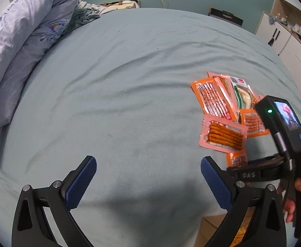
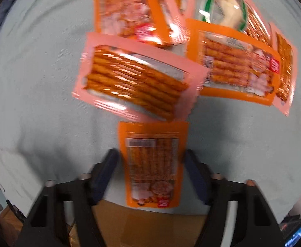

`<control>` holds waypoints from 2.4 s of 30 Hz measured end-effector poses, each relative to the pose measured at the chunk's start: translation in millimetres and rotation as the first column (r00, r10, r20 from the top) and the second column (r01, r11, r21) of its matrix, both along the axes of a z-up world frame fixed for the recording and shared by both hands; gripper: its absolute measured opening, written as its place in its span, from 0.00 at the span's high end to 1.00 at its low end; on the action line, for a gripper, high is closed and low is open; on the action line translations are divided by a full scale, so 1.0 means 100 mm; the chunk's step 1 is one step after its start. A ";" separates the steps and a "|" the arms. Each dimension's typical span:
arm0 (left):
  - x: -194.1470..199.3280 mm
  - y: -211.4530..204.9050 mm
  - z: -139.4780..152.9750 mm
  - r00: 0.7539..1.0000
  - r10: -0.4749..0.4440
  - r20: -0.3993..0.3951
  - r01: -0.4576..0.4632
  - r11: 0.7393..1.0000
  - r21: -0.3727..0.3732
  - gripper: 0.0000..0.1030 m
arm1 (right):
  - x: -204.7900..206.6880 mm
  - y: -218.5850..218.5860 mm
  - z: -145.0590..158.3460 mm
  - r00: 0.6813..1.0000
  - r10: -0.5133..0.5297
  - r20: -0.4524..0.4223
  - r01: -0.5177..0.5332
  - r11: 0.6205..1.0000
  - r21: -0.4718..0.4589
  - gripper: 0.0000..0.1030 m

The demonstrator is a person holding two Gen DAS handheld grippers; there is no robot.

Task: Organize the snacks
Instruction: 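Reach the right gripper to the pile and grasp an orange pack, then carry the orange pack over the box with the right gripper while the left gripper grasps a pink pack, then drop the orange pack into the box and open the right gripper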

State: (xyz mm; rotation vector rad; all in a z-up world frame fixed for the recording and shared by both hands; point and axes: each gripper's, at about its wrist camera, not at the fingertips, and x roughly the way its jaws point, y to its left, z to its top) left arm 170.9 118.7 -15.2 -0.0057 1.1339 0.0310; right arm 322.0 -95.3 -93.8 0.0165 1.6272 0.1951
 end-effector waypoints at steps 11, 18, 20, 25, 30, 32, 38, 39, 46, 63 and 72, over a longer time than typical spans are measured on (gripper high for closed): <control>-0.03 0.02 0.01 1.000 0.012 0.010 -0.012 1.000 -0.012 0.00 | -0.42 -0.81 0.61 0.909 -0.313 0.274 0.216 0.918 0.333 0.67; -0.14 -0.45 0.06 0.973 -0.210 0.091 0.177 0.943 0.281 0.00 | -1.66 -1.21 0.95 0.803 -0.459 0.382 0.162 0.783 0.600 0.67; -0.19 -0.63 0.06 0.945 -0.313 0.098 0.263 0.900 0.347 0.00 | -1.80 -1.20 0.77 0.808 -0.467 0.359 0.146 0.749 0.646 0.67; 0.05 -1.03 -0.22 0.897 -0.438 -0.068 0.437 0.848 0.299 0.00 | -1.71 -1.26 0.26 0.848 -0.449 0.283 0.153 0.717 0.680 0.67; 0.56 -1.39 -0.52 0.874 -0.431 -0.227 0.460 0.882 0.098 0.00 | -1.44 -1.27 0.24 0.852 -0.446 0.272 0.161 0.720 0.676 0.67; 0.71 -1.49 -0.64 0.861 -0.427 -0.276 0.450 0.893 0.022 0.00 | -1.40 -1.26 0.23 0.855 -0.446 0.264 0.156 0.707 0.689 0.67; 1.08 -1.71 -1.06 0.837 -0.357 -0.415 0.380 0.925 -0.029 0.00 | -1.56 -1.55 0.34 0.858 -0.452 0.244 0.151 0.677 0.721 0.67; 1.11 -1.76 -1.12 0.830 -0.349 -0.434 0.381 0.925 -0.016 0.00 | -1.54 -1.56 0.34 0.856 -0.455 0.247 0.149 0.673 0.724 0.67; 1.24 -1.86 -1.07 0.855 -0.323 -0.406 0.347 0.938 -0.013 0.17 | -1.65 -1.65 0.41 0.847 -0.469 0.251 0.155 0.669 0.727 0.67; 0.45 -1.22 0.17 0.901 -0.372 -0.223 0.308 0.911 -0.275 0.18 | -1.83 -1.81 0.61 0.819 -0.502 0.276 0.165 0.669 0.725 0.67; -0.80 -1.09 0.46 0.862 -0.481 -0.161 0.419 0.854 -0.309 0.18 | -1.87 -1.75 0.74 0.813 -0.489 0.317 0.158 0.708 0.688 0.67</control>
